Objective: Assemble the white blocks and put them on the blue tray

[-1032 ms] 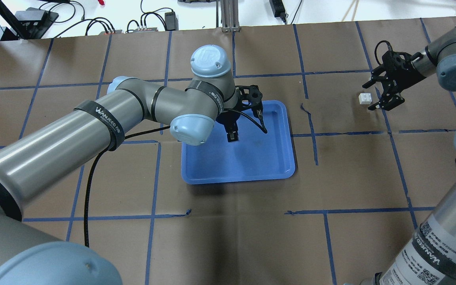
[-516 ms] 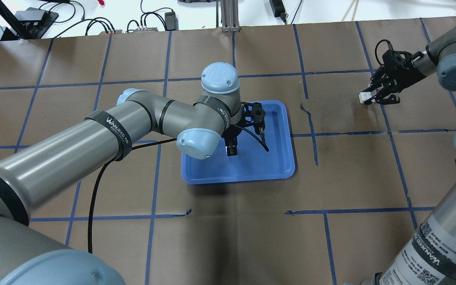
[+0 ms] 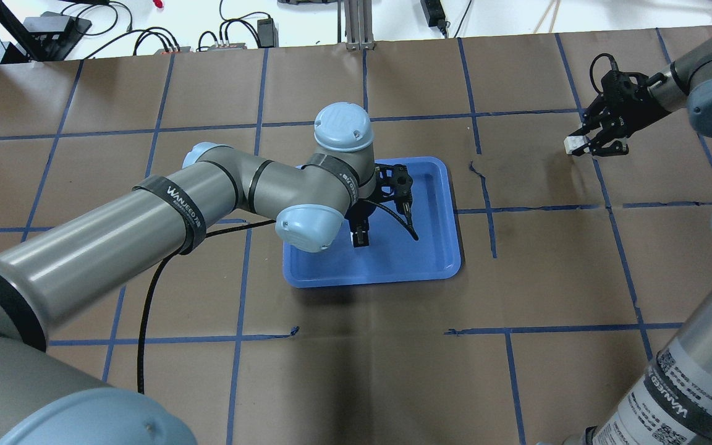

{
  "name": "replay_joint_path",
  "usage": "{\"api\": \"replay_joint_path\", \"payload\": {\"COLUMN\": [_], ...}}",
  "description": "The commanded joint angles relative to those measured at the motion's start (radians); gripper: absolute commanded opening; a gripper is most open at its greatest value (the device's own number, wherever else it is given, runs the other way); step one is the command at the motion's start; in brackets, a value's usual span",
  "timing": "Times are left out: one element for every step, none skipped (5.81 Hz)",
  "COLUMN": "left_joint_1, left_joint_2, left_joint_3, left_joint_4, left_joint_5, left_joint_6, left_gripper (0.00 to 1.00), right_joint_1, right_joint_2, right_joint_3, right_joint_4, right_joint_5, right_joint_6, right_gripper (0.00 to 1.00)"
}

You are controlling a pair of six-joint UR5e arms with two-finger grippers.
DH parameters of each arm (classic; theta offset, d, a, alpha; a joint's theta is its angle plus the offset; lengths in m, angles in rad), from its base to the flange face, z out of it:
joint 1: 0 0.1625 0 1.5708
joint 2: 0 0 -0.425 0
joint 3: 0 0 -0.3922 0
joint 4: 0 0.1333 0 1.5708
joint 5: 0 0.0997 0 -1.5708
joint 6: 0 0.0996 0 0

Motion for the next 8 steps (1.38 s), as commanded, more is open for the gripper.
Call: {"api": "replay_joint_path", "payload": {"left_joint_1": [0.000,0.000,-0.002,0.011,0.081,0.133,0.211,0.298], "left_joint_2": [-0.008,0.004,0.036,0.120,0.265,0.402,0.505,0.559], "left_joint_3": [-0.004,-0.001,0.013,0.031,0.060,0.068,0.065,0.064], "left_joint_4": [0.029,0.030,0.021,-0.065,-0.321,-0.458,-0.514,-0.589], "left_joint_5": [0.001,0.001,0.004,0.002,-0.004,-0.010,-0.009,-0.005], "left_joint_6": [0.002,0.004,-0.001,0.001,0.009,-0.005,-0.016,-0.121], "left_gripper": [0.62,0.68,0.75,0.75,0.75,0.90,0.99,0.99], "right_joint_1": [0.006,0.015,0.049,0.084,0.101,0.135,0.202,0.277], "right_joint_2": [-0.077,-0.122,-0.174,-0.206,-0.243,-0.249,-0.250,-0.250], "right_joint_3": [0.047,0.108,0.175,0.240,0.286,0.311,0.329,0.361], "right_joint_4": [0.069,0.072,0.069,0.055,0.035,0.021,-0.040,-0.150], "right_joint_5": [0.035,0.054,0.060,0.075,0.107,0.114,0.121,0.121], "right_joint_6": [0.003,0.004,0.009,0.032,0.097,0.109,0.191,0.309], "right_gripper": [0.31,0.31,0.31,0.31,0.31,0.31,0.31,0.31]}}
